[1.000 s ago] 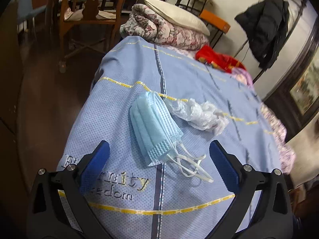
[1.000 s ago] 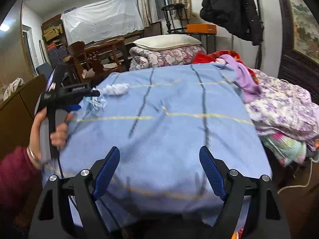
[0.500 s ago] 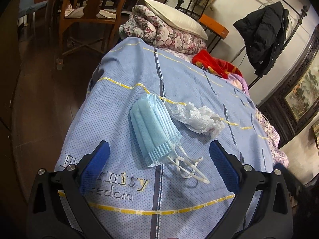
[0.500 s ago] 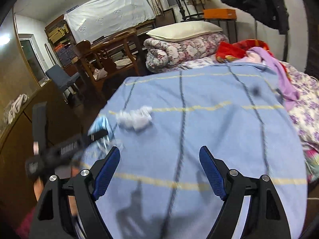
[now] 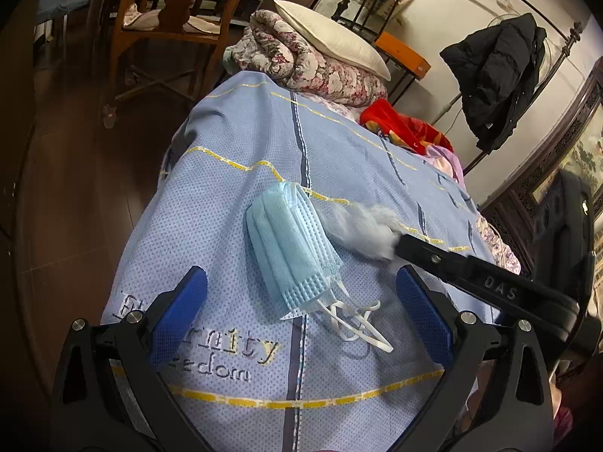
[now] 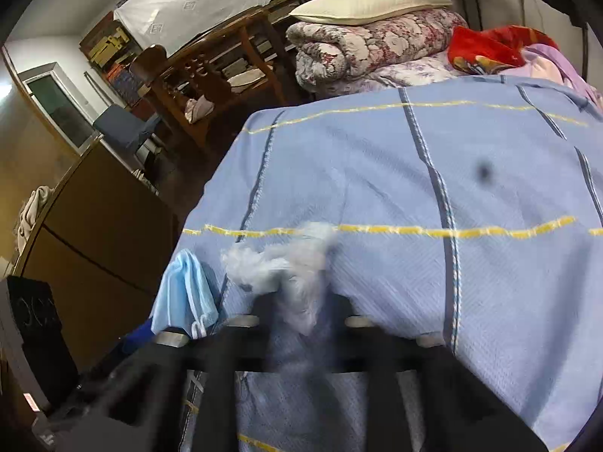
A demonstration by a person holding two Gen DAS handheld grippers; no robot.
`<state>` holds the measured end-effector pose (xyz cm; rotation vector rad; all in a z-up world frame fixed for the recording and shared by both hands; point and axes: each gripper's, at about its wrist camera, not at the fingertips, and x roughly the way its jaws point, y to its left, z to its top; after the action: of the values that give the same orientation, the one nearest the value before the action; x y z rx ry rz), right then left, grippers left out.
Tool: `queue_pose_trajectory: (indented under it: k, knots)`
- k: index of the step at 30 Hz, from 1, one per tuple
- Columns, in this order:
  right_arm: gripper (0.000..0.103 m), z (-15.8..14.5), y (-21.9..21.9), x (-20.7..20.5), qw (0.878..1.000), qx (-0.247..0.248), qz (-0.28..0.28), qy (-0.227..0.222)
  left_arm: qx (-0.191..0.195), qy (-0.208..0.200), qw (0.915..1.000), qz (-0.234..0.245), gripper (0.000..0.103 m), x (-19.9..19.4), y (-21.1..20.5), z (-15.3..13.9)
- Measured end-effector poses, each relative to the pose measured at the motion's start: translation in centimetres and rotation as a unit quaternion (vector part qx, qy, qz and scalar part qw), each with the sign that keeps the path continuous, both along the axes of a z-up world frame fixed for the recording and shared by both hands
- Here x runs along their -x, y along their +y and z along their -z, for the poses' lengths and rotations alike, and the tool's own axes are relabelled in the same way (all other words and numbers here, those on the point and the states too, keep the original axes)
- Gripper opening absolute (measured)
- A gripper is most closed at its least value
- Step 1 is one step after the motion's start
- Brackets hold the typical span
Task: Collect trash
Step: 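Close the left tool on the blue face mask while the right tool grasps the white plastic bag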
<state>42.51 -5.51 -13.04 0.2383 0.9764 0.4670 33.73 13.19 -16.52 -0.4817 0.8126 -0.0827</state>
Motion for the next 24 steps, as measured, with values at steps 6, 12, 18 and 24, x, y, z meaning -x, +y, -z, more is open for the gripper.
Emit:
queue_pose_trajectory:
  k: [6, 12, 18, 24]
  knots:
    - [0.009, -3.0, -5.0, 6.5, 0.995, -0.014, 0.074, -0.071, 0.0, 0.0, 1.0, 0.0, 0.096, 0.0, 0.0, -0.1]
    - [0.009, -3.8, -10.4, 14.5, 0.986, 0.036, 0.124, -0.108, -0.006, 0.002, 1.0, -0.001, 0.096, -0.1, -0.1, -0.1]
    - [0.01, -1.8, -13.4, 16.4, 0.981, 0.067, 0.147, -0.105, -0.089, 0.032, 0.9955, -0.008, 0.089, -1.0, -2.1, -0.1]
    - [0.037, 0.1, -14.4, 16.6, 0.984, 0.044, 0.143, -0.095, -0.101, 0.034, 0.9942, -0.019, 0.056, -1.1, -2.0, 0.0]
